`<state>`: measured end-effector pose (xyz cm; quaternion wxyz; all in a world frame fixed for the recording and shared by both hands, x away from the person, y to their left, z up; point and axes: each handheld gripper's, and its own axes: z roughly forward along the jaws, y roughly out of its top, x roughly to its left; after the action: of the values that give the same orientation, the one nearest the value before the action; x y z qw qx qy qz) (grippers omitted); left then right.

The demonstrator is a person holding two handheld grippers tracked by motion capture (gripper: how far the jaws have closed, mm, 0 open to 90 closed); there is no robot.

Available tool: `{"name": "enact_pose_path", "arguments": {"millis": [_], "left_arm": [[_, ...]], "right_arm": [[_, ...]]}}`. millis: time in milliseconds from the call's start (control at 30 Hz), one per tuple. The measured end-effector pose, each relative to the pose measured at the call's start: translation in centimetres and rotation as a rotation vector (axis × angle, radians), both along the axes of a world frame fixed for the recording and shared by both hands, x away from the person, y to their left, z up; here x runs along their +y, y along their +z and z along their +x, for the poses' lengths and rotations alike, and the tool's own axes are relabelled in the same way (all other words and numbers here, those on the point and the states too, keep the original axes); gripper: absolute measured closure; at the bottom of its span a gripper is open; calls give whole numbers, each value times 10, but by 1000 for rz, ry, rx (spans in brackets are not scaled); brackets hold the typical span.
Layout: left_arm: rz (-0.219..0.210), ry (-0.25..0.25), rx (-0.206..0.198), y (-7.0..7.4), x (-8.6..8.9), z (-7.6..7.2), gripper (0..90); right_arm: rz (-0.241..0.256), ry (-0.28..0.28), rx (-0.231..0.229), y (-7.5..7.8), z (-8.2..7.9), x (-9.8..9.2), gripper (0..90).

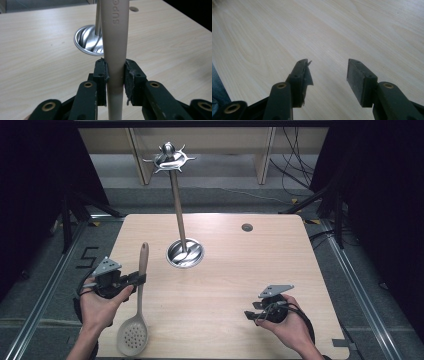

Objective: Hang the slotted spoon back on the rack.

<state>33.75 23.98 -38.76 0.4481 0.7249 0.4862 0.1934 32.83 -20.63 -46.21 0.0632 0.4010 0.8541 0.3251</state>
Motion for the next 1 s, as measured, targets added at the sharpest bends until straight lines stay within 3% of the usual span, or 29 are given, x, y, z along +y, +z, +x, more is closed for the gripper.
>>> {"name": "enact_pose_path", "arguments": {"millis": [100, 233, 300, 367, 433, 533, 1000], "left_arm": [[-11, 9, -32, 3, 2, -2, 724], [-29, 22, -73, 7, 5, -3, 724], [-36, 20, -88, 9, 6, -3, 724], [-40, 21, -103, 11, 7, -2, 725], [-53, 18, -123, 13, 8, -1, 725], [-54, 23, -140, 18, 8, -1, 724], [-87, 41, -227, 31, 6, 2, 725]], "right_arm": [[-9, 12, -18, -2, 1, -1, 521], [3, 0, 2, 1, -1, 0, 521], [13, -4, -22, -2, 1, 0, 522], [4, 0, 0, 0, 0, 0, 521], [-3, 15, -24, -1, 1, -1, 521], [4, 0, 0, 0, 0, 0, 520], [1, -6, 5, 0, 0, 0, 519]]}}
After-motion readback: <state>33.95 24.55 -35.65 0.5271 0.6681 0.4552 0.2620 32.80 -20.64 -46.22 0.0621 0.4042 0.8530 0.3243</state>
